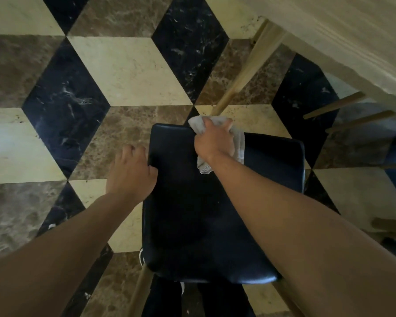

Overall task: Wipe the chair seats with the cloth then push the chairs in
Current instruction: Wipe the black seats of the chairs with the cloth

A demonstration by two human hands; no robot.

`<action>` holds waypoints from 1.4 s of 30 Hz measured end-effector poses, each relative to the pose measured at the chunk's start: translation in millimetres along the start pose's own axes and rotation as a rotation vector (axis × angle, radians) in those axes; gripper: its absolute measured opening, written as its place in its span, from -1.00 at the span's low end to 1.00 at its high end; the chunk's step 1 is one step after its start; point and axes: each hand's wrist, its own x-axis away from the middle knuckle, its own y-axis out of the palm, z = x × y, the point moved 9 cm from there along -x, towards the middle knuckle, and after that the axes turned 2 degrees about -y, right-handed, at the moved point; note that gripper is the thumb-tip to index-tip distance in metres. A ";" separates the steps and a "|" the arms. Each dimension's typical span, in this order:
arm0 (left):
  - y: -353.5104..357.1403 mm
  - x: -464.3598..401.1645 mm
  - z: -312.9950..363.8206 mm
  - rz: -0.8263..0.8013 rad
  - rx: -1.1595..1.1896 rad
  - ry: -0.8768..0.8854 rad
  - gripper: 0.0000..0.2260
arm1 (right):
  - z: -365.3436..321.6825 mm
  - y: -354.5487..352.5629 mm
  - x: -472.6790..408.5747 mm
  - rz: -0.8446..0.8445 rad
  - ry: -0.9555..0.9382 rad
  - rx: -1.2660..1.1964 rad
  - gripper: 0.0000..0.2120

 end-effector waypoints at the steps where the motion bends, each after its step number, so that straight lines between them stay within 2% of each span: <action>1: 0.1 0.6 -5.8 -0.003 -0.001 -0.004 -0.63 | -12.8 8.6 4.2 -0.009 -0.041 -0.004 -0.45; 6: -5.2 7.6 -24.6 0.046 0.007 0.012 -0.63 | -72.3 50.6 35.7 -0.055 -0.307 0.039 -0.36; 10: -13.8 12.1 -27.4 0.083 0.015 0.036 -0.74 | -96.6 86.8 72.0 -0.152 -0.582 0.254 -0.45; 14: -17.6 16.9 -18.8 0.062 -0.063 0.109 -0.68 | -89.7 115.1 117.8 -0.180 -0.660 0.335 -0.49; 16: -22.0 23.0 -12.9 0.070 -0.025 0.122 -0.68 | -79.3 127.0 140.7 -0.224 -0.675 0.333 -0.50; 20: -24.4 34.9 7.8 0.036 -0.003 0.164 -0.68 | -53.5 130.3 169.5 -0.339 -0.708 0.294 -0.71; 21: -24.4 37.0 14.7 0.034 -0.001 0.182 -0.67 | -52.3 120.7 170.0 -0.311 -0.746 0.291 -0.74; 24: -22.7 37.1 35.9 0.048 0.014 0.203 -0.63 | -53.9 67.9 140.4 -0.059 -0.799 0.248 -0.76; 26: -18.0 37.8 48.0 0.063 0.031 0.204 -0.66 | -53.2 43.7 114.0 0.030 -0.822 0.372 -0.72; 29: -5.1 42.0 66.7 0.055 0.034 0.224 -0.69 | -34.1 39.0 90.3 -0.040 -0.760 0.442 -0.63; 34: 17.8 54.9 84.8 -0.012 -0.082 0.259 -0.61 | 12.7 48.9 104.8 -0.105 -0.690 0.432 -0.67; 39: 35.7 69.7 111.5 -0.073 -0.098 0.259 -0.58 | 103.4 19.4 91.5 -0.153 -0.549 0.535 -0.74; 42: 42.9 76.4 130.4 -0.103 -0.099 0.285 -0.59 | 166.8 -10.8 77.8 -0.143 -0.361 0.505 -0.83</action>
